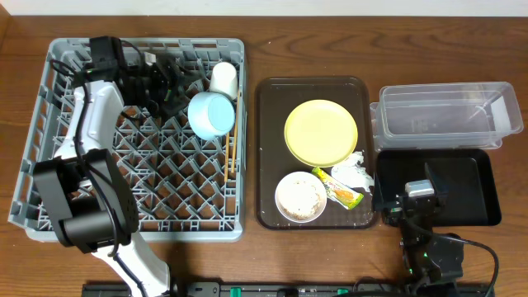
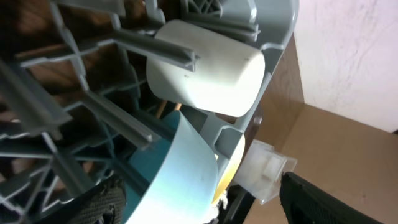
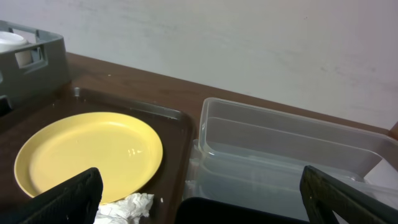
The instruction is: Sort waste into correct bins and load items into the dishwasher rack
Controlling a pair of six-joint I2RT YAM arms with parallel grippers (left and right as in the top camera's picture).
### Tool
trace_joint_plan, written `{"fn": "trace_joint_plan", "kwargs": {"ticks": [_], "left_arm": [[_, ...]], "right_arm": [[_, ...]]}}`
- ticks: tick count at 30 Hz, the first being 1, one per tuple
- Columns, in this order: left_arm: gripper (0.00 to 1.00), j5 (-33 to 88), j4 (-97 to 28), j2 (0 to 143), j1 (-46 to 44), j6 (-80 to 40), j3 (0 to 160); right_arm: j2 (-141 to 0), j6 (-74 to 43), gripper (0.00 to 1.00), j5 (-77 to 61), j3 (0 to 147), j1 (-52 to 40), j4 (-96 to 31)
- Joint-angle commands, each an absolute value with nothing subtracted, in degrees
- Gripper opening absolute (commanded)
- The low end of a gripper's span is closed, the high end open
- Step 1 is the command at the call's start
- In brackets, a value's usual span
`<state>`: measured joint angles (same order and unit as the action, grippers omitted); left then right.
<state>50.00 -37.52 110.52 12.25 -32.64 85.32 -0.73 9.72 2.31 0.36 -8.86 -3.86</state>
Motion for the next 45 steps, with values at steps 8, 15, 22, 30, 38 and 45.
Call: {"fn": "trace_joint_plan", "kwargs": {"ticks": [8, 15, 22, 30, 38, 45], "left_arm": [[0.85, 38.5, -44.8, 89.6, 10.8, -31.4, 85.8], [0.86, 30.7, -60.8, 77.2, 8.8, -28.1, 85.8], [0.93, 28.9, -66.0, 71.1, 8.8, -28.1, 85.8], [0.93, 28.8, -66.0, 70.8, 8.8, -28.1, 85.8], [0.93, 28.9, -66.0, 70.8, 8.8, -28.1, 85.8], [0.93, 28.9, -66.0, 70.8, 8.8, -28.1, 85.8]], "right_arm": [[-0.6, 9.9, 0.99, 2.3, 0.3, -8.9, -4.1], [-0.6, 9.9, 0.99, 2.3, 0.3, -8.9, -4.1], [-0.6, 9.9, 0.99, 2.3, 0.3, -8.9, -4.1], [-0.6, 9.9, 0.99, 0.6, 0.3, -8.9, -4.1], [-0.6, -1.9, 0.99, -9.5, 0.4, -8.9, -3.5], [-1.0, -9.2, 0.99, -9.9, 7.6, -8.9, -11.9]]}}
